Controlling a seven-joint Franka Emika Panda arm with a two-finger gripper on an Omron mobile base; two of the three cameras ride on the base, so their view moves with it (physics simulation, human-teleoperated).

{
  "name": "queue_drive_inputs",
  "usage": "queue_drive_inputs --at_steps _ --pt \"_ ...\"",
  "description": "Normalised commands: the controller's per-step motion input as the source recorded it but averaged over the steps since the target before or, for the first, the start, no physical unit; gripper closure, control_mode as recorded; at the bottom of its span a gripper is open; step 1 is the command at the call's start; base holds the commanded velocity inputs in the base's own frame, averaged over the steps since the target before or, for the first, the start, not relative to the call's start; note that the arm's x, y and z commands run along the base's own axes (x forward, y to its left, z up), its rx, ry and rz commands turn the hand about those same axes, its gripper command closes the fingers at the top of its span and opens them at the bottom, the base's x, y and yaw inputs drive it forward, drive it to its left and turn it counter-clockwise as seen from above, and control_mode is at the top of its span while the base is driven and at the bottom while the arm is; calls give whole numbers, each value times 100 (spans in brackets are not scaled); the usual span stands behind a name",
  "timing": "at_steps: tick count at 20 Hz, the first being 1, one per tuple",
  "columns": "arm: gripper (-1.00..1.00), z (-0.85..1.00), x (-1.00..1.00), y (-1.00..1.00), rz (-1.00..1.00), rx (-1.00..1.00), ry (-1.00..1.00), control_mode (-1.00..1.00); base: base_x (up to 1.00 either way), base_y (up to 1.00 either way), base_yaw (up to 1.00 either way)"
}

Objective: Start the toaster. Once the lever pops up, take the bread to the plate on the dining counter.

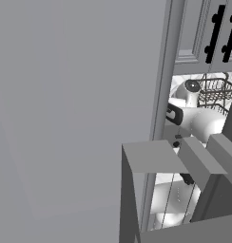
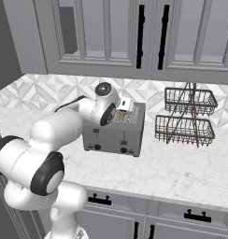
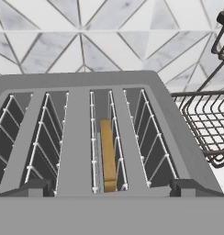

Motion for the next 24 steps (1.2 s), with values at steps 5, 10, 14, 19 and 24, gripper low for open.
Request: queue_drive_inputs --at_steps 5,10,14,19,24 --pt "-100 0 0 0 0 0 0 -100 0 0 0" --pt "-100 0 0 0 0 0 0 -100 0 0 0" --pt "-100 0 0 0 0 0 0 -100 0 0 0" --pt "-100 0 0 0 0 0 0 -100 0 0 0" --pt "-100 0 0 0 0 0 0 -100 0 0 0"
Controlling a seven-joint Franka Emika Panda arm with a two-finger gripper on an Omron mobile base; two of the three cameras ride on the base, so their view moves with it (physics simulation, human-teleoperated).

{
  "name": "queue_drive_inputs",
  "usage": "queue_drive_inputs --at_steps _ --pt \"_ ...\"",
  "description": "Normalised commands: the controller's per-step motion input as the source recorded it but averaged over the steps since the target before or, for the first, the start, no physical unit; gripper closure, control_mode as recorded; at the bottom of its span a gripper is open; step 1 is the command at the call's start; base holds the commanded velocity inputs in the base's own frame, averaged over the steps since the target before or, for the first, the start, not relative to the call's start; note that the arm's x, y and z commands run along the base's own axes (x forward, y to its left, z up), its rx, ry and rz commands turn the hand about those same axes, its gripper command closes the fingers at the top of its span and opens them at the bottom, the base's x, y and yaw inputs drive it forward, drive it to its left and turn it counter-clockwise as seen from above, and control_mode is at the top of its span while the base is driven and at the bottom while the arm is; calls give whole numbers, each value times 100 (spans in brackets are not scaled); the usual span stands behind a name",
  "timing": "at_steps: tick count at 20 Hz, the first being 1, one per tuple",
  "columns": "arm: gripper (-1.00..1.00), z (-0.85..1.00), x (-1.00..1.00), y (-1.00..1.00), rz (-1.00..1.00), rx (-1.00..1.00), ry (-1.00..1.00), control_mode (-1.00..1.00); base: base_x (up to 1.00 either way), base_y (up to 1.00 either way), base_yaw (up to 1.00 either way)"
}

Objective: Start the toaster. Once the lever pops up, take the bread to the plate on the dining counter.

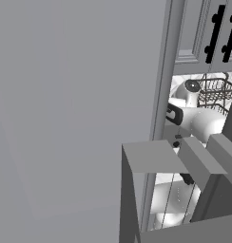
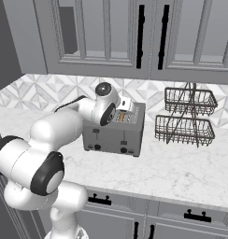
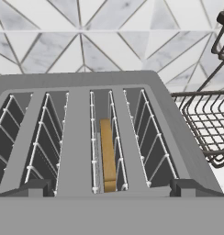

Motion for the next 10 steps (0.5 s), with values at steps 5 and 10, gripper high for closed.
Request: queue_drive_inputs --at_steps 5,10 --pt "-100 0 0 0 0 0 0 -100 0 0 0" --pt "-100 0 0 0 0 0 0 -100 0 0 0"
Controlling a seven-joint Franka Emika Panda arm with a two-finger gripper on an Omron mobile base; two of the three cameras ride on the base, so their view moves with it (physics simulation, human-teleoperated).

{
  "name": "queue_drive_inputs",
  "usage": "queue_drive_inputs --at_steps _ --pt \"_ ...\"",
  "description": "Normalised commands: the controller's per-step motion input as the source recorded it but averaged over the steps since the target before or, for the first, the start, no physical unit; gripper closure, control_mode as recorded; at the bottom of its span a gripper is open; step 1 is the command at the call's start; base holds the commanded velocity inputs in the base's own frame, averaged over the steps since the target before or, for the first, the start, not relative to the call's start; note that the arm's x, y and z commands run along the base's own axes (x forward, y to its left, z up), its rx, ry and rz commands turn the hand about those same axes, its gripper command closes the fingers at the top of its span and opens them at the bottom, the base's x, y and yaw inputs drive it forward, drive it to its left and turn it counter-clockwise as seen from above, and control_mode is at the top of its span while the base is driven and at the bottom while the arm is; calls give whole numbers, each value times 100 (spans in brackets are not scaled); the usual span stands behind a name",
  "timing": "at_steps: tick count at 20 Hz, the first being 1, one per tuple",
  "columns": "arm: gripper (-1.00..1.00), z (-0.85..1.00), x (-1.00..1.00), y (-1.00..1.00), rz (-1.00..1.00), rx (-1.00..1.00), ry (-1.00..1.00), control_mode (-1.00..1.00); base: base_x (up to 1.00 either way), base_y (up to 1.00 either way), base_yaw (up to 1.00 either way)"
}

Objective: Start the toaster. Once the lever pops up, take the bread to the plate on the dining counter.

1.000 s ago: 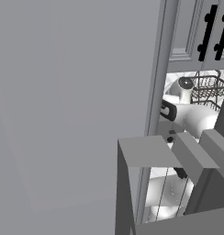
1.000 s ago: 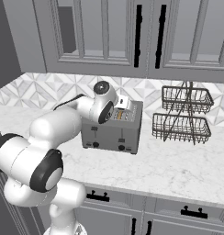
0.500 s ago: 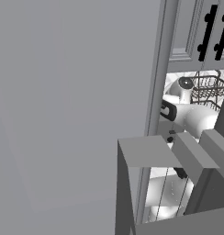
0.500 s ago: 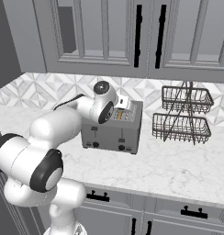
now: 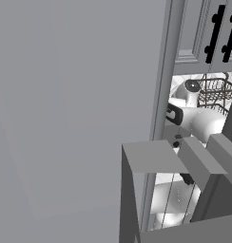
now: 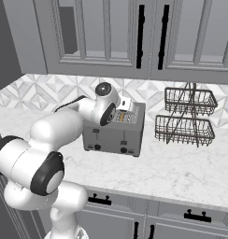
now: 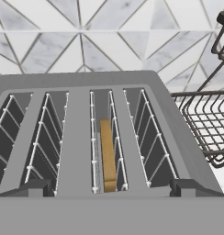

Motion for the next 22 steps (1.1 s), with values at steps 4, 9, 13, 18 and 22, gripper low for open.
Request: queue_drive_inputs --at_steps 4,9,13,18,22 --pt "-100 0 0 0 0 0 0 -100 0 0 0" --pt "-100 0 0 0 0 0 0 -100 0 0 0" --pt "-100 0 0 0 0 0 0 -100 0 0 0" --pt "-100 0 0 0 0 0 0 -100 0 0 0" --pt "-100 0 0 0 0 0 0 -100 0 0 0"
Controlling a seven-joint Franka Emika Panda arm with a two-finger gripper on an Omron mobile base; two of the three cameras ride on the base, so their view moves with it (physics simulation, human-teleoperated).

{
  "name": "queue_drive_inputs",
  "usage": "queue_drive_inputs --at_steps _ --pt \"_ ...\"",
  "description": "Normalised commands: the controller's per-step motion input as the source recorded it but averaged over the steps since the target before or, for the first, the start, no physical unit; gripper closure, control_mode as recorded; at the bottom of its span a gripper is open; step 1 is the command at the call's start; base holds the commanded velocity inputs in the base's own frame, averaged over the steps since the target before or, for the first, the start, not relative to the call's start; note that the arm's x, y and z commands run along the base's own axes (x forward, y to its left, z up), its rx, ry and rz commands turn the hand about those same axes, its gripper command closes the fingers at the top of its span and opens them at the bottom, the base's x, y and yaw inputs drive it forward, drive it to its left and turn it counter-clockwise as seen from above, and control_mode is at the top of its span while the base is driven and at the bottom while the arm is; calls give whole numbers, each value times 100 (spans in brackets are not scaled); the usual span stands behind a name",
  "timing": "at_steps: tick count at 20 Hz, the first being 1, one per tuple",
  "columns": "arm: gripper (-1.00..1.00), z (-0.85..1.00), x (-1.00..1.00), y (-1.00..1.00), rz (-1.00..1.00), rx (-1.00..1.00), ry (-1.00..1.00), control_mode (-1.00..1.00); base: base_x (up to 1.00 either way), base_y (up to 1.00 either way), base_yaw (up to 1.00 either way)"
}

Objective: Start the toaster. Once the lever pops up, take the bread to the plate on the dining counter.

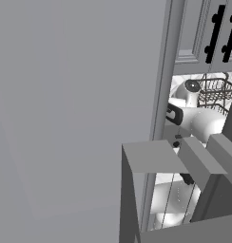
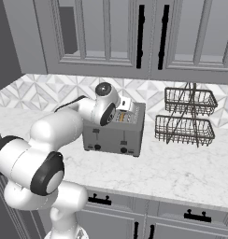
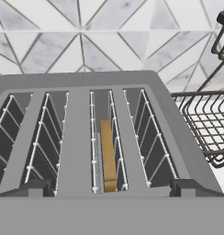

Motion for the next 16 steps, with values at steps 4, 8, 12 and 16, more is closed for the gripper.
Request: queue_drive_inputs --at_steps 4,8,12,16 --pt "-100 0 0 0 0 0 0 -100 0 0 0" --pt "-100 0 0 0 0 0 0 -100 0 0 0" --pt "-100 0 0 0 0 0 0 -100 0 0 0" --pt "-100 0 0 0 0 0 0 -100 0 0 0"
